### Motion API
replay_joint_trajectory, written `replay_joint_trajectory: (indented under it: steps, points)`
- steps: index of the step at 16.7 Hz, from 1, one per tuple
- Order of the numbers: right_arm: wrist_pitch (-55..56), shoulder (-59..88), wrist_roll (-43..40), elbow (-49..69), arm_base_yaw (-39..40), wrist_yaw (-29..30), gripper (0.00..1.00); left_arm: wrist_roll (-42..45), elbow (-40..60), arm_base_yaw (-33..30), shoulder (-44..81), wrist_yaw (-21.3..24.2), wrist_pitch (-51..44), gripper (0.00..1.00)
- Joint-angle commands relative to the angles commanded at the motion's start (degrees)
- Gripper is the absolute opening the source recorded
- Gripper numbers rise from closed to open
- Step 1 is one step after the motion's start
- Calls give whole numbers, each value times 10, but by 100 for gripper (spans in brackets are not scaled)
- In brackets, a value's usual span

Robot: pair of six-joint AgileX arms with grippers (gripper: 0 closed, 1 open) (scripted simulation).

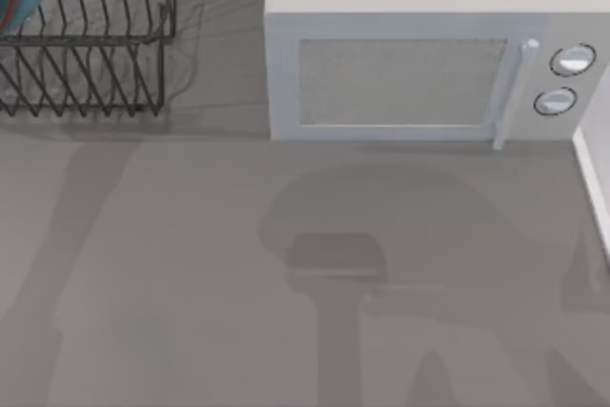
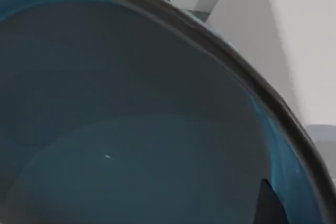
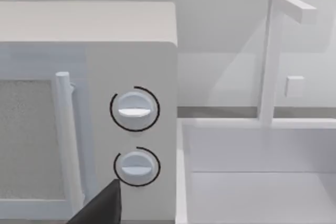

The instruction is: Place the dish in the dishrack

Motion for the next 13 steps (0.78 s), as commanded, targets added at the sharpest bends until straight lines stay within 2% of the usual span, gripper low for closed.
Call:
replay_joint_trajectory:
  steps: [3, 6, 9, 13]
  points:
    - [0, 0, 0, 0, 0, 0, 100, 76, -81, 91, -96, 21, 144, 0]
    - [0, 0, 0, 0, 0, 0, 100, 132, -141, 164, -178, 39, 247, 0]
    - [0, 0, 0, 0, 0, 0, 100, 160, -171, 204, -226, 49, 297, 0]
    - [0, 0, 0, 0, 0, 0, 100, 163, -173, 207, -230, 50, 301, 0]
